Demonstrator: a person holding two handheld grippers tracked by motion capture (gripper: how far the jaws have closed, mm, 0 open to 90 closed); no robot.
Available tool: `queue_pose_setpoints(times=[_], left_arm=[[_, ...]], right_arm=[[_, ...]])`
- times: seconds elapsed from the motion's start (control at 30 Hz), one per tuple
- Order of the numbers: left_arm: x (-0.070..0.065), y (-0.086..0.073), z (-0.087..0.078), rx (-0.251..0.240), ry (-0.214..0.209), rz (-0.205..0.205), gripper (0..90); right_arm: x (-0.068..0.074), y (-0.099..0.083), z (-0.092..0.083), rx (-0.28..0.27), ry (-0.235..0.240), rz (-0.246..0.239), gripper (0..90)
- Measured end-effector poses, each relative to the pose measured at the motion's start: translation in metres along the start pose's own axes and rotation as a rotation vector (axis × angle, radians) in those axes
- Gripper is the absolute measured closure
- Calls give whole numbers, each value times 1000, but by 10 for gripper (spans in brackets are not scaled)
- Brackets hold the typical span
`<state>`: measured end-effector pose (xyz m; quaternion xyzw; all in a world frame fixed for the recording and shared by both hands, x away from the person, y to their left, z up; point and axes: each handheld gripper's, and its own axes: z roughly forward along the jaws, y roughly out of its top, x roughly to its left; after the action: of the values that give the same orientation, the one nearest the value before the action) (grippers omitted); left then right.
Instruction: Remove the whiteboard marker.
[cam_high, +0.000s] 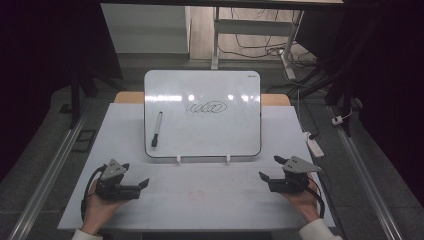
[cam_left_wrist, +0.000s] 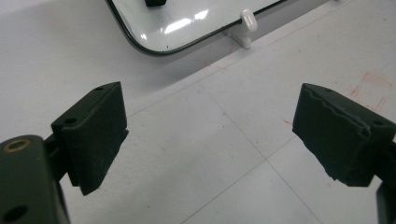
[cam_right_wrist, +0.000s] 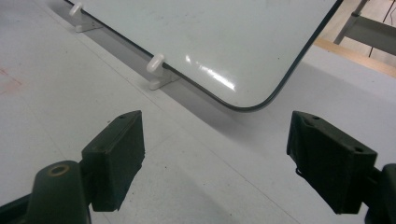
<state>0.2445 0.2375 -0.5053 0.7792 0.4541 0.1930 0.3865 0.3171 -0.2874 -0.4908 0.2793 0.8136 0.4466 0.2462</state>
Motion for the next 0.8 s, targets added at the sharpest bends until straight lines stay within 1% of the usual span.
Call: queue_pose_setpoints(times=[0.1,0.17,0.3,0.43,0.5,0.57,0.6,0.63,0.8], left_arm=[[0,0,1,4,4,-4,119],[-1,1,1,5,3,-8,122],[-3,4,-1,2,4,-3,129],[-4,8,-1,-2,4,-2,133],[-3,9,-1,-4,5,-2,134],[-2,12,-2,-8,0,-2,139],[-2,18,-4,-14,-1,-6,141],[-2,18,-4,-14,-1,-6,143],[0,35,-6,-10,-1,-2,150]], right_arm=[[0,-1,0,0,11,4,198],[0,-1,-1,6,3,3,204],[0,1,-4,-4,-2,12,214],[0,1,-3,0,2,17,216],[0,1,-2,5,-5,11,220],[0,1,-3,5,-7,8,228],[0,1,-3,5,-5,11,230],[1,2,-3,4,-5,13,232],[2,2,-2,8,0,18,234]])
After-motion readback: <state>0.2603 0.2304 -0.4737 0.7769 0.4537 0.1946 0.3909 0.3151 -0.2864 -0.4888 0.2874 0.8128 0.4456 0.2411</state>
